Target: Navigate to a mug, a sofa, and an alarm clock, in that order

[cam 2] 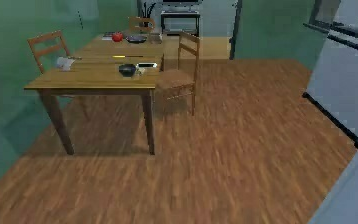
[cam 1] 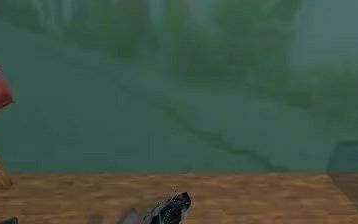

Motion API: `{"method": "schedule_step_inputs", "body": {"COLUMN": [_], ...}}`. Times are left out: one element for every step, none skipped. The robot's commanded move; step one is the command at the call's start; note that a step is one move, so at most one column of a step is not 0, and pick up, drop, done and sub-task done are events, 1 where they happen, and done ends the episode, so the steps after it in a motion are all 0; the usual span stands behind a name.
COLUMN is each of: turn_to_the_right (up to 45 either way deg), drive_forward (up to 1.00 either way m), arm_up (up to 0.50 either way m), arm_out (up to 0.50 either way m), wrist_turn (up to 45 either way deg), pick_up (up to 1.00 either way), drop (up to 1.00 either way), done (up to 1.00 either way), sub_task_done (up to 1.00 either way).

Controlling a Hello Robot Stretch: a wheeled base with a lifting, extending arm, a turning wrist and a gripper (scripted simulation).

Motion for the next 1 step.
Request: {"method": "schedule_step_inputs", "body": {"turn_to_the_right": [45.0], "drive_forward": [0.00], "arm_up": [0.00], "arm_out": [0.00], "wrist_turn": [0.0], "pick_up": [0.00], "drop": [0.00], "done": [0.00], "sub_task_done": [0.00]}}
